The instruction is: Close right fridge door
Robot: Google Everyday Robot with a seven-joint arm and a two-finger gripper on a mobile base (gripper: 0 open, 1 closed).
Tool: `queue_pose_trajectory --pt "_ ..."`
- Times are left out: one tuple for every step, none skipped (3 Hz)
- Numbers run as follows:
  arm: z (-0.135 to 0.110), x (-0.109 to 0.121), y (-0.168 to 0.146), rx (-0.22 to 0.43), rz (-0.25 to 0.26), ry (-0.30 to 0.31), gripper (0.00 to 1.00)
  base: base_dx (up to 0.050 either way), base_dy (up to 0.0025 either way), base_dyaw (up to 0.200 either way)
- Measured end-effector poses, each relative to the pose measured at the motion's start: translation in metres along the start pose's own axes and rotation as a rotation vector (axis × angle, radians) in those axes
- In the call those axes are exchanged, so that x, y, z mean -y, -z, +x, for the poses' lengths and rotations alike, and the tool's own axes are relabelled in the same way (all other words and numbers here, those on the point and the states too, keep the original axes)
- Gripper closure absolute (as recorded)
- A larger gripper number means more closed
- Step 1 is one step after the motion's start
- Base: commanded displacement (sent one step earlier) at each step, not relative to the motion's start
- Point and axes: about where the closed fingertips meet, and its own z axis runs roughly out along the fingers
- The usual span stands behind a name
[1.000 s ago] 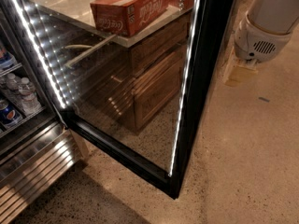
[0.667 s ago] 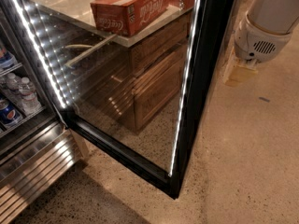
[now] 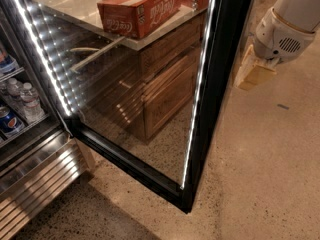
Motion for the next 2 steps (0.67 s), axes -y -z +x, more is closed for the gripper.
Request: queue_pose_trajectory --pt "-0.0032 0.0029 -0.0001 0.005 0.017 -0.001 1.0 0.0 0.0 0.0" --pt "-0.0025 0.0099 -0.0012 0.0 0.021 -0.019 1.0 0.0 0.0 0.0"
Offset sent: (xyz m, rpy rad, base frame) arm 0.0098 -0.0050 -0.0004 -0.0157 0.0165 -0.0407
